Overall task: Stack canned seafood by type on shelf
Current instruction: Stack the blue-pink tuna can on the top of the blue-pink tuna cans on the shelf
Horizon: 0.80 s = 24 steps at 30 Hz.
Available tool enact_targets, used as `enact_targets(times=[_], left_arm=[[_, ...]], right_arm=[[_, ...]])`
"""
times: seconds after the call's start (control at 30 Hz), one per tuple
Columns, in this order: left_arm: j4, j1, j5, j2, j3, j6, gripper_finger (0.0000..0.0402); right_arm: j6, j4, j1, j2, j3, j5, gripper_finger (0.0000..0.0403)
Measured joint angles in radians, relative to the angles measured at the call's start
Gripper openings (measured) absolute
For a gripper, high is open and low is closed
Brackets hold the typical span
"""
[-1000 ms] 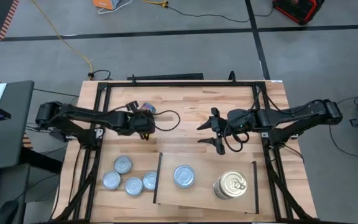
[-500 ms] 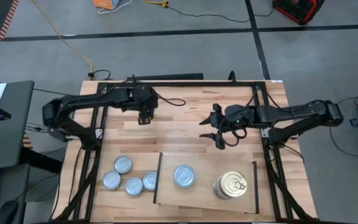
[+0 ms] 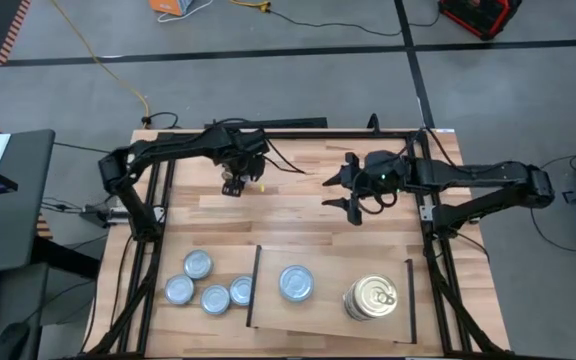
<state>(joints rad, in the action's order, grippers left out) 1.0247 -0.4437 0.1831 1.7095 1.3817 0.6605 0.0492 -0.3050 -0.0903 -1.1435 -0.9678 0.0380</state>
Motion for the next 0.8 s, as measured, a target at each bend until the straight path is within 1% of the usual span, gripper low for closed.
enact_targets(times=[0.2, 0.47, 0.57, 0.67, 0.8], left_arm=[[0.033, -0.019, -0.023, 0.068, 0.021, 0.068, 0.0297], [0.059, -0.053, 0.015, 0.144, 0.022, 0.168, 0.0296], [0.068, -0.060, 0.042, 0.178, 0.022, 0.196, 0.0288], [0.076, -0.065, 0.055, 0.194, 0.022, 0.210, 0.0260], [0.087, -0.062, 0.079, 0.187, 0.022, 0.215, 0.0183]], right_arm=[[0.040, -0.008, -0.023, 0.000, -0.007, 0.025, 0.0265], [0.057, -0.008, -0.051, 0.000, -0.007, 0.026, 0.0265], [0.057, -0.008, -0.060, 0.000, -0.007, 0.027, 0.0265], [0.057, -0.008, -0.064, 0.000, -0.007, 0.027, 0.0265], [0.057, -0.009, -0.064, 0.000, -0.007, 0.027, 0.0265]])
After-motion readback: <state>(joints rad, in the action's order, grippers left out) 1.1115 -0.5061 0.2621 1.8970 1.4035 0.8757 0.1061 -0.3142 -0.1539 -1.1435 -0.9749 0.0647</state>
